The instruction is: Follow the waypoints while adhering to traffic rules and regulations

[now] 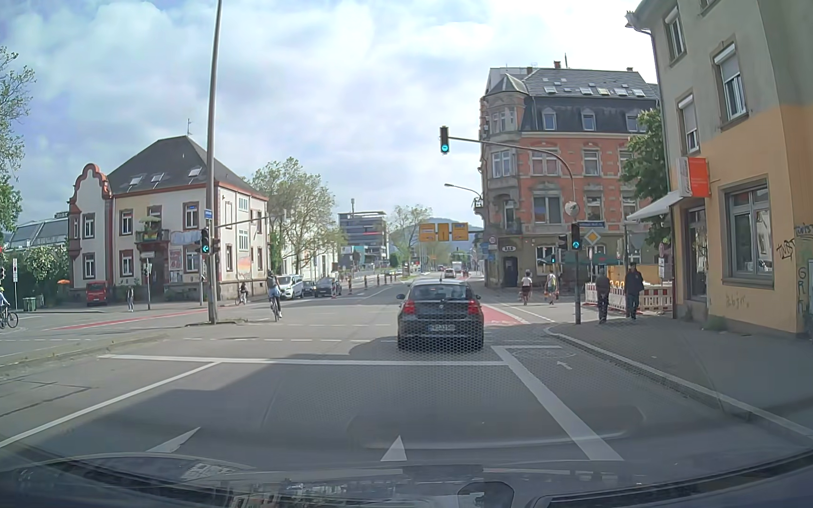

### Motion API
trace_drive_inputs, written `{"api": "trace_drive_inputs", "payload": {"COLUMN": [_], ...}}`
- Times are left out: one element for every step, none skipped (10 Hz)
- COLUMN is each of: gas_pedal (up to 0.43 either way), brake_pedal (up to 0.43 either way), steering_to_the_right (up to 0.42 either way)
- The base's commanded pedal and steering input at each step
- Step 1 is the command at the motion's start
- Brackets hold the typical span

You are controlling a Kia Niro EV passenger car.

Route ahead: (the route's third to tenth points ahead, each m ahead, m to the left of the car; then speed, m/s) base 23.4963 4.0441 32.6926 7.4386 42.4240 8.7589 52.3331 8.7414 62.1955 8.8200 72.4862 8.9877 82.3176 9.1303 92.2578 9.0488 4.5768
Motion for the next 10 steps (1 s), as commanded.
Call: {"api": "trace_drive_inputs", "payload": {"gas_pedal": [0.138,0.130,0.130,0.130,0.118,0.110,0.110,0.110,0.110,0.110], "brake_pedal": [0.000,0.000,0.000,0.000,0.000,0.000,0.000,0.000,0.000,0.000], "steering_to_the_right": [-0.019,-0.014,-0.009,-0.008,-0.008,-0.008,-0.008,-0.008,-0.008,-0.008]}}
